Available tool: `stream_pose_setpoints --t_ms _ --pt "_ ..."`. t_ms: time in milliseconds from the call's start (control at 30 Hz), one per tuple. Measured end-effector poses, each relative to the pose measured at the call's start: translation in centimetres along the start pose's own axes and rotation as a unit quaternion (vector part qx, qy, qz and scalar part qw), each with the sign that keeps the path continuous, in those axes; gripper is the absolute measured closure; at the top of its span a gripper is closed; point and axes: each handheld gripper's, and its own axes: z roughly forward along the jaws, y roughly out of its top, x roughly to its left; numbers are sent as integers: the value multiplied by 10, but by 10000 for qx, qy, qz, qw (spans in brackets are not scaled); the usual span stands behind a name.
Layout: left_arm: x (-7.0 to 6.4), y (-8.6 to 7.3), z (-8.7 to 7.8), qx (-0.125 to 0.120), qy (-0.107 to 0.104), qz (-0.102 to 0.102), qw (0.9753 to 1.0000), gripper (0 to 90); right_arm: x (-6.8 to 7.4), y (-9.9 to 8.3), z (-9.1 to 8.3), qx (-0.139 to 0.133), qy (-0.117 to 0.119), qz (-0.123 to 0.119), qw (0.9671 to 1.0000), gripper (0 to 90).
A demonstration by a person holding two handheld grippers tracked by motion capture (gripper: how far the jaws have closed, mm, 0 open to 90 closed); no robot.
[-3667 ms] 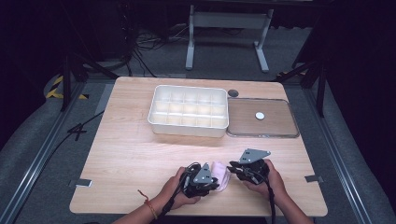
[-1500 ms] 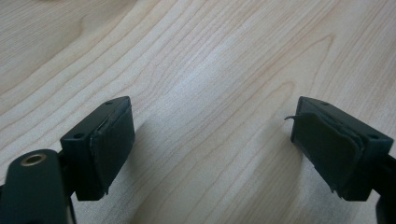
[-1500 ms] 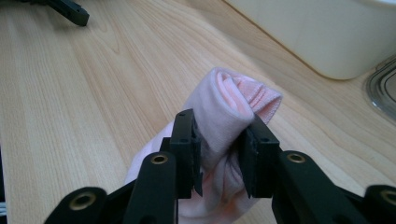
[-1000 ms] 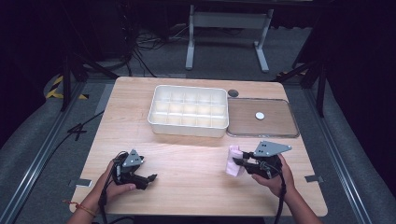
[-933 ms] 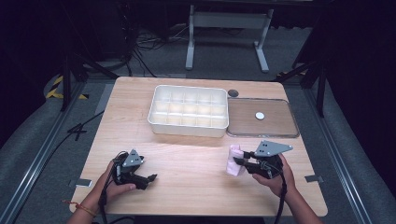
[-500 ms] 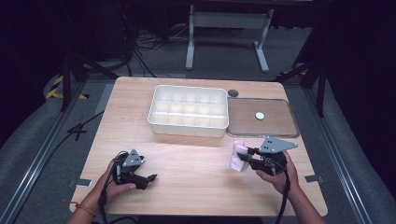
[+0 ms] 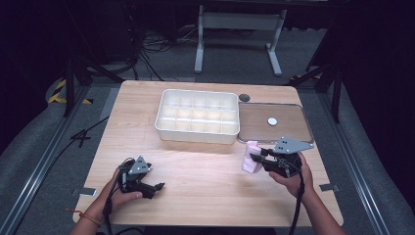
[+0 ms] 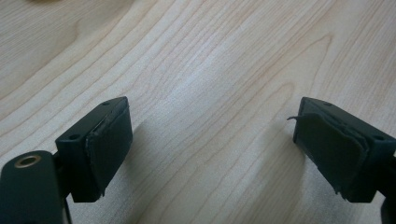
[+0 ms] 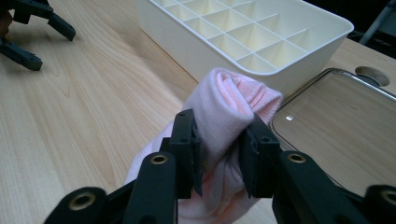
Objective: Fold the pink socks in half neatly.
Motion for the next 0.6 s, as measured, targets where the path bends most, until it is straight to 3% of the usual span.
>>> stream_pose_setpoints --t_ms 600 --pt "0 0 0 12 -2 11 10000 118 -14 28 9 -153 -180 -114 9997 694"
